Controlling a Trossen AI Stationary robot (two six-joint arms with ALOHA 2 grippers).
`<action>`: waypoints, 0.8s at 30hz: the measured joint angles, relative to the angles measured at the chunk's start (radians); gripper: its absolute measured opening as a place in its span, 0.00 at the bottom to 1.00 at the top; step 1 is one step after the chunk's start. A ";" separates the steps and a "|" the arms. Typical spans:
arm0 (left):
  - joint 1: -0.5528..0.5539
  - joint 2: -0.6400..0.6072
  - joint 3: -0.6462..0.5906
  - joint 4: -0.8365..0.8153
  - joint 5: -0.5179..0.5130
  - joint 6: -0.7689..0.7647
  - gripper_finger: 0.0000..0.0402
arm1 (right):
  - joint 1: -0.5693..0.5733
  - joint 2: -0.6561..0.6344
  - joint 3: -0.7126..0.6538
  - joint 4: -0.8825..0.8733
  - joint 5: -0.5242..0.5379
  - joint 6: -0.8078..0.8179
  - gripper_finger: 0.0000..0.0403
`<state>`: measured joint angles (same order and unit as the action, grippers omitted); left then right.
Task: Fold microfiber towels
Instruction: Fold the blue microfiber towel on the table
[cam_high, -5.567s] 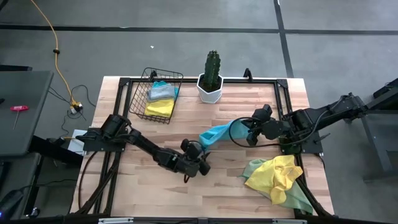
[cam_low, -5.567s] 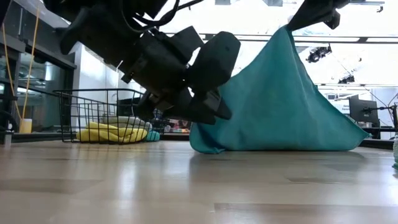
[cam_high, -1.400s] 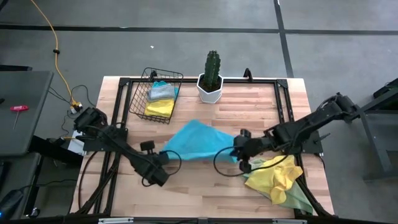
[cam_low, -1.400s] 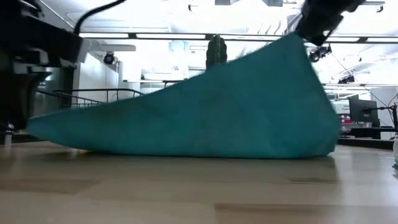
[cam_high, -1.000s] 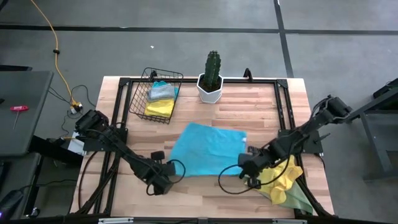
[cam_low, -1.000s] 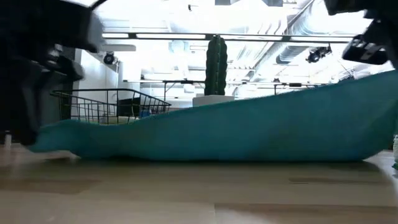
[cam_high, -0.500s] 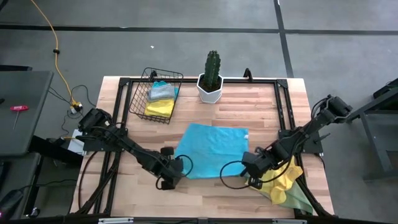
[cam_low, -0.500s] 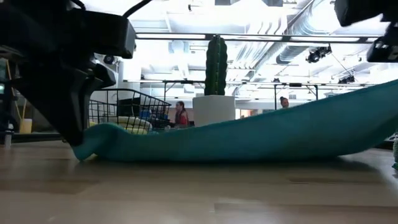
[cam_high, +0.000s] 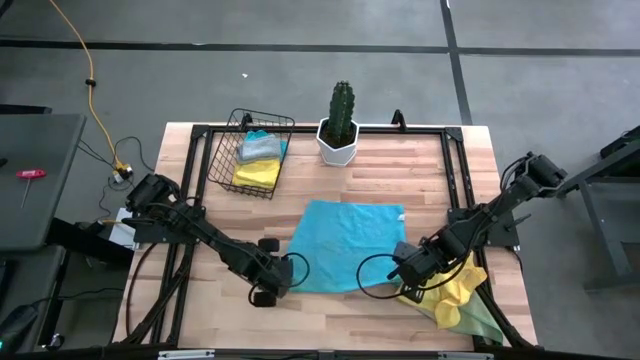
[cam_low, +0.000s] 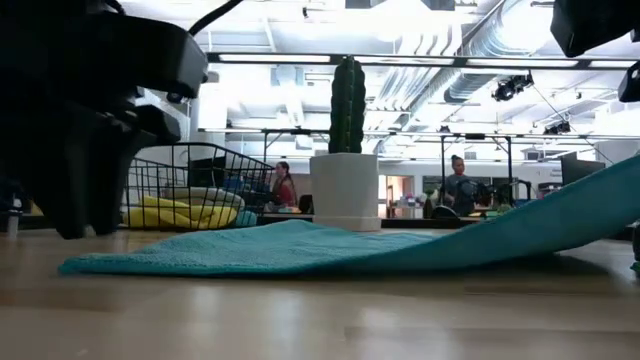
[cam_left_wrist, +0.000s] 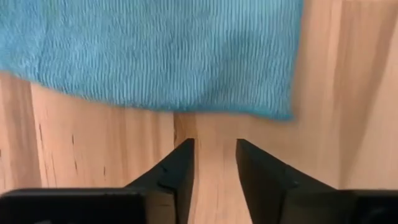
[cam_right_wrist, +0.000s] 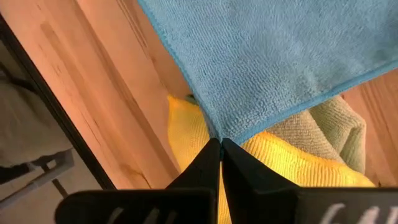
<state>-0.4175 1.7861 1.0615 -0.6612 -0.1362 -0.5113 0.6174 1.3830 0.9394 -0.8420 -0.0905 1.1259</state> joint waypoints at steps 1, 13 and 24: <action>0.000 -0.004 0.003 -0.024 0.004 0.000 0.30 | 0.000 0.000 0.000 -0.001 -0.004 0.001 0.00; 0.011 -0.154 0.002 -0.178 -0.353 0.018 0.37 | -0.004 0.001 0.000 -0.071 0.011 0.055 0.19; 0.150 -0.185 -0.154 0.352 -0.337 0.263 0.37 | 0.019 0.001 0.072 -0.121 0.147 -0.124 0.51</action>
<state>-0.2678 1.6012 0.9079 -0.3091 -0.4736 -0.2482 0.6365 1.3836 1.0114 -0.9631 0.0561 1.0016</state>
